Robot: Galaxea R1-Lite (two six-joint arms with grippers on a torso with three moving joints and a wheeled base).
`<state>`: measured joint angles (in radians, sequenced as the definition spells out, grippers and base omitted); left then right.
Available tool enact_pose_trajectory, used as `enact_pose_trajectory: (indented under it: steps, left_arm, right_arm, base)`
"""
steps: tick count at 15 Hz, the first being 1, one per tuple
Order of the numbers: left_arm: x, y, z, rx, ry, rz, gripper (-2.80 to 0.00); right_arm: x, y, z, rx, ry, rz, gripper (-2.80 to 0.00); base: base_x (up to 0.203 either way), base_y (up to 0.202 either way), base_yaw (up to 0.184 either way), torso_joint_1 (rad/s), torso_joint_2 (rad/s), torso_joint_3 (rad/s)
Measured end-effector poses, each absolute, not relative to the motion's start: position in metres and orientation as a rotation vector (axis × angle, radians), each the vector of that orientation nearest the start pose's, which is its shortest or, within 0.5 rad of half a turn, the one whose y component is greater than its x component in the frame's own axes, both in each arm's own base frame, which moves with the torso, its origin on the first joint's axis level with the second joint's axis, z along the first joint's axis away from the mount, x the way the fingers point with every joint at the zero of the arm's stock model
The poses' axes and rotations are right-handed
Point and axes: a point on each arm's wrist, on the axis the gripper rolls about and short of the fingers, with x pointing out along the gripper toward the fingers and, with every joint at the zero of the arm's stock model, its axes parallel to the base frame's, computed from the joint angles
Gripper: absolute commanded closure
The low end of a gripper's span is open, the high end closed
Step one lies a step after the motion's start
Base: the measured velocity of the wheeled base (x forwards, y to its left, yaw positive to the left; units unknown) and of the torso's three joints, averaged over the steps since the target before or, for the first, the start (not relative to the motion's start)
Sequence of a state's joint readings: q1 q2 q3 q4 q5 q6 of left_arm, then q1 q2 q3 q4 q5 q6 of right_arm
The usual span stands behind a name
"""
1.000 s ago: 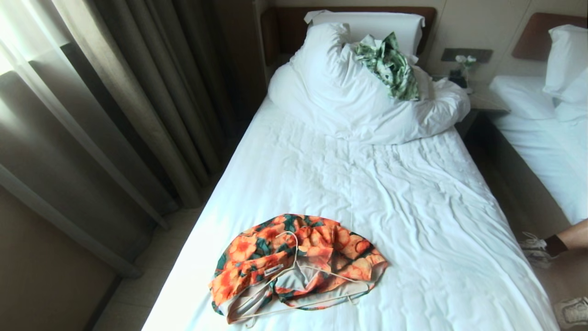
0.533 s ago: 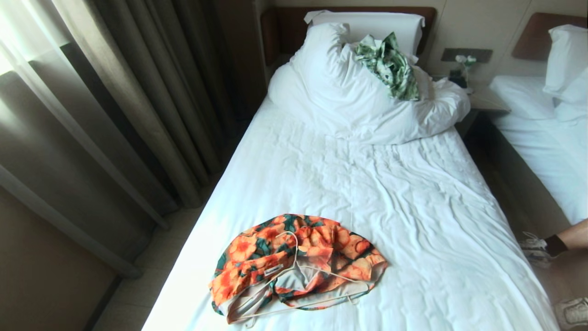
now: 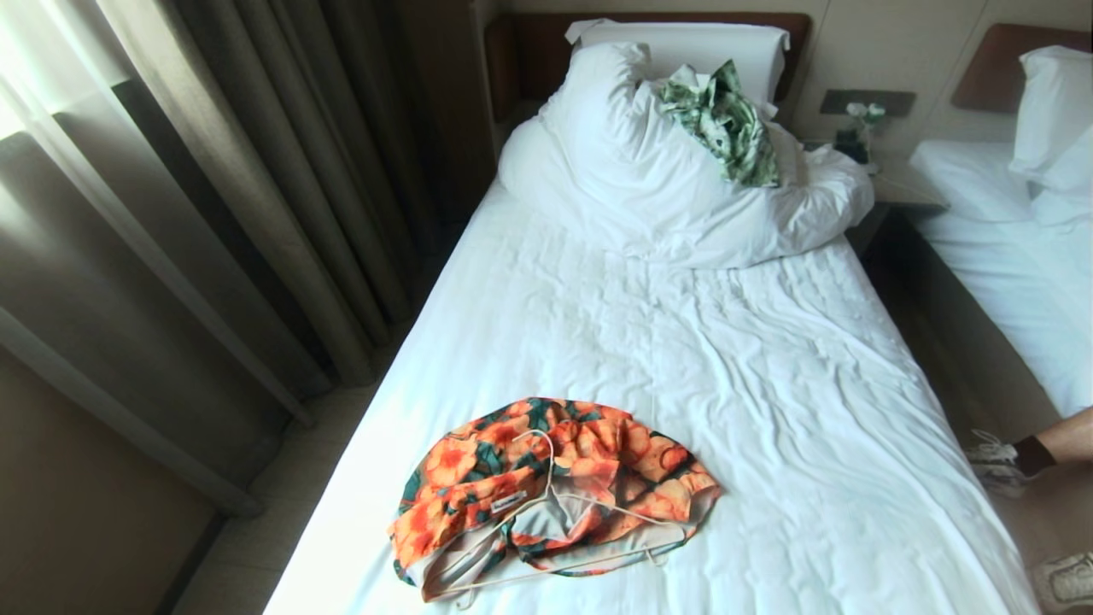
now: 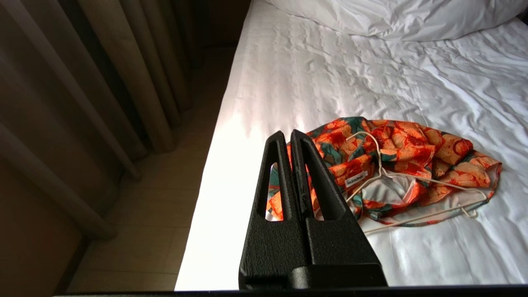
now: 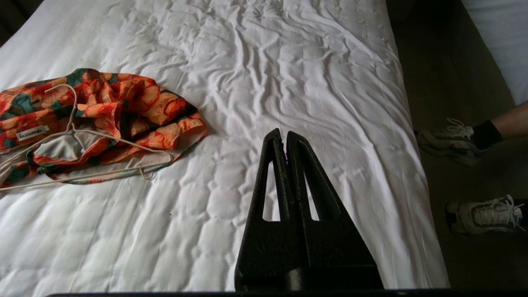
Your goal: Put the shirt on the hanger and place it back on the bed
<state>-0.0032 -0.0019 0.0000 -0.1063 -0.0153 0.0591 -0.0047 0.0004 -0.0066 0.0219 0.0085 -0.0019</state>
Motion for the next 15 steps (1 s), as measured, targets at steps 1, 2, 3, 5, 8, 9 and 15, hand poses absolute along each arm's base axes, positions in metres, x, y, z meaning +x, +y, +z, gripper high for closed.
enact_pose_trajectory:
  steps: [1, 2, 3, 5, 8, 9, 15]
  left_arm:
    - [-0.0235, -0.0003, 0.0863, 0.060, -0.109, -0.015, 0.00]
    - [-0.0236, -0.0003, 0.0863, 0.060, -0.109, -0.015, 0.00]
    - [-0.0236, -0.0003, 0.0863, 0.060, -0.109, -0.015, 0.00]
    - [-0.0236, -0.0003, 0.0863, 0.060, -0.109, -0.015, 0.00]
    - [-0.0235, -0.0003, 0.0863, 0.060, -0.109, -0.015, 0.00]
    - [-0.0235, -0.0003, 0.0864, 0.060, -0.108, -0.016, 0.00]
    - [-0.0235, -0.0003, 0.0864, 0.060, -0.108, -0.016, 0.00]
  right_arm:
    - [-0.0233, 0.0003, 0.0750, 0.000, 0.016, 0.004, 0.00]
    - [-0.0232, 0.0003, 0.0749, 0.002, 0.016, 0.003, 0.00]
    - [-0.0233, 0.0003, 0.0750, 0.003, 0.016, 0.003, 0.00]
    - [-0.0233, 0.0003, 0.0750, 0.004, 0.016, 0.003, 0.00]
    - [-0.0233, 0.0003, 0.0750, 0.005, 0.017, 0.003, 0.00]
    - [-0.0233, 0.0003, 0.0750, 0.006, 0.016, 0.003, 0.00]
    - [-0.0233, 0.0003, 0.0751, 0.006, 0.016, 0.003, 0.00]
  base:
    - [0.000, 0.000, 0.000, 0.000, 0.00, 0.000]
    - [0.000, 0.000, 0.000, 0.000, 0.00, 0.000]
    - [0.000, 0.000, 0.000, 0.000, 0.00, 0.000]
    - [0.000, 0.000, 0.000, 0.000, 0.00, 0.000]
    - [0.000, 0.000, 0.000, 0.000, 0.00, 0.000]
    - [0.000, 0.000, 0.000, 0.000, 0.00, 0.000]
    - [0.000, 0.000, 0.000, 0.000, 0.00, 0.000]
